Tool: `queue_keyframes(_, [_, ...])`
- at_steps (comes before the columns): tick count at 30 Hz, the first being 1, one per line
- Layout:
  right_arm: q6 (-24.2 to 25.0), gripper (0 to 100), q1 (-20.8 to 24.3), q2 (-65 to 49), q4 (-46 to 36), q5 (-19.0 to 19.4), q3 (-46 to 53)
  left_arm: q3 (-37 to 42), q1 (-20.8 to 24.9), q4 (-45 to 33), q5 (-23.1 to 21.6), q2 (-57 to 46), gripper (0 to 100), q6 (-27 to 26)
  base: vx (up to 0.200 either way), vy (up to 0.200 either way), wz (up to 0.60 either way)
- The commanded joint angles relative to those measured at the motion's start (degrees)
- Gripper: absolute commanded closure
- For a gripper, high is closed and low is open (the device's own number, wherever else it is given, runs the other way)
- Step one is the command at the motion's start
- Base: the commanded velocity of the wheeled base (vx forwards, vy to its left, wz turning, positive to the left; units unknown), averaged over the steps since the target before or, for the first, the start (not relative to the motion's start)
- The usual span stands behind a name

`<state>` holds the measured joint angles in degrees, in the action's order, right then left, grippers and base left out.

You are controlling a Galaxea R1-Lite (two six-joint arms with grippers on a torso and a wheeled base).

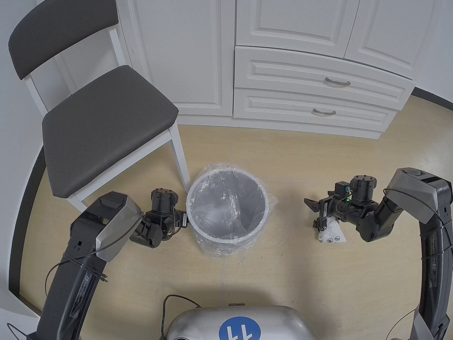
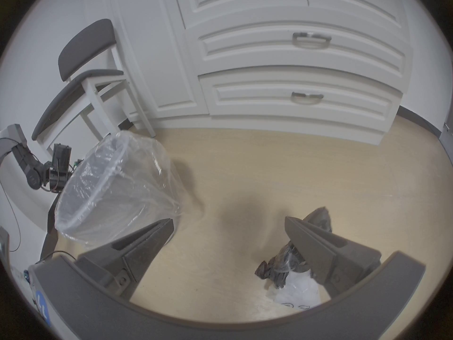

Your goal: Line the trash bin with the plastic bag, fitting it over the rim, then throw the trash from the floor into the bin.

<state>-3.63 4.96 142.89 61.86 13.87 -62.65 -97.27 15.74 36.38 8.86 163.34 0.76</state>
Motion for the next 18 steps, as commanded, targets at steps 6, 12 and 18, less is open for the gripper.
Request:
queue_keyframes(6, [16.55, 0, 12.09, 9.78, 1.51, -16.16, -15.05, -0.11, -0.01, -0.69, -0.07, -0.04, 0, 0.12, 0.0, 0.0, 0.0])
queue_keyframes(12, [19.37, 0, 13.58, 13.12, 1.07, -16.95, -17.95, -0.2, -0.01, -0.69, -0.16, -0.04, 0, 0.04, 0.0, 0.0, 0.0])
queue_keyframes(18, [22.44, 0, 16.04, 14.79, -4.81, -16.77, -20.85, -0.29, -0.01, -0.78, -0.51, -0.04, 0, -0.14, 0.0, 0.0, 0.0])
